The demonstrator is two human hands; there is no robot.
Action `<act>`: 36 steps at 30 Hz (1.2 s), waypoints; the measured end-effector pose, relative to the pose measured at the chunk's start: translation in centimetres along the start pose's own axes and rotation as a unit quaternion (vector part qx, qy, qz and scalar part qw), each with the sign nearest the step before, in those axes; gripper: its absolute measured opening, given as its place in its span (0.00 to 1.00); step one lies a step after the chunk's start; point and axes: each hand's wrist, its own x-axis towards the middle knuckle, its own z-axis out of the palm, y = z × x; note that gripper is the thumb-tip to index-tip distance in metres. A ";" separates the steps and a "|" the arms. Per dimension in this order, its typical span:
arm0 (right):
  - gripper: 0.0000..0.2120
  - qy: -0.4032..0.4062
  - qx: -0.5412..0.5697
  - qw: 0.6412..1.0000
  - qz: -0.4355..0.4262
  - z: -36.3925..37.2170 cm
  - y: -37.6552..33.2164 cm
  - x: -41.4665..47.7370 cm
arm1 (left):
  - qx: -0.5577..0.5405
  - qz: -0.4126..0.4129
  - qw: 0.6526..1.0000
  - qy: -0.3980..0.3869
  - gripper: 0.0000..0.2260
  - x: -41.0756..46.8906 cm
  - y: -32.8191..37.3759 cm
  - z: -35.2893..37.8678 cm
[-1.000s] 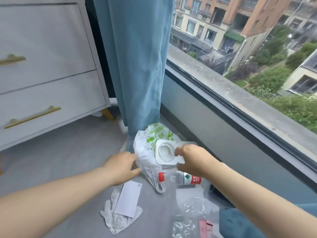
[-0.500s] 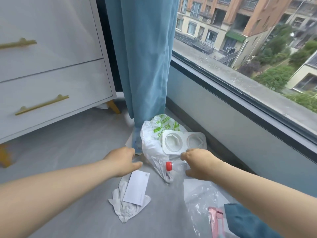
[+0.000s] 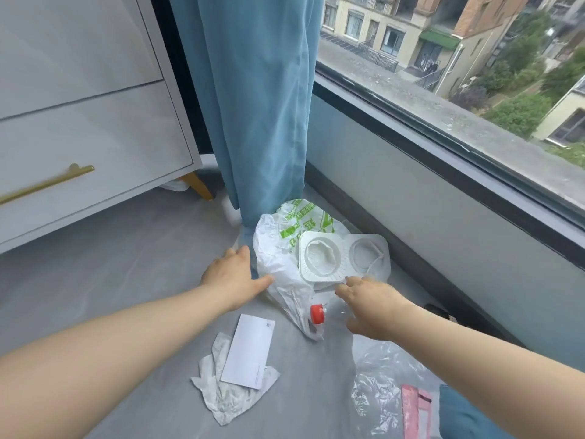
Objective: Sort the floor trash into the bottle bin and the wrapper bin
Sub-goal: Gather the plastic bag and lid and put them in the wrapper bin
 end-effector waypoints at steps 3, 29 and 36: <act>0.17 -0.032 0.011 0.999 0.003 1.0 0.0 0.0 | -0.018 0.060 0.997 0.046 0.43 0.4 1.3 0.7; 0.38 0.012 0.072 0.997 0.023 2.2 2.7 3.6 | -0.077 0.113 0.991 0.011 0.18 -0.5 1.3 2.8; 0.38 0.018 0.038 0.999 -0.010 3.7 0.4 1.8 | -0.152 0.013 0.988 0.003 0.49 0.7 1.4 2.1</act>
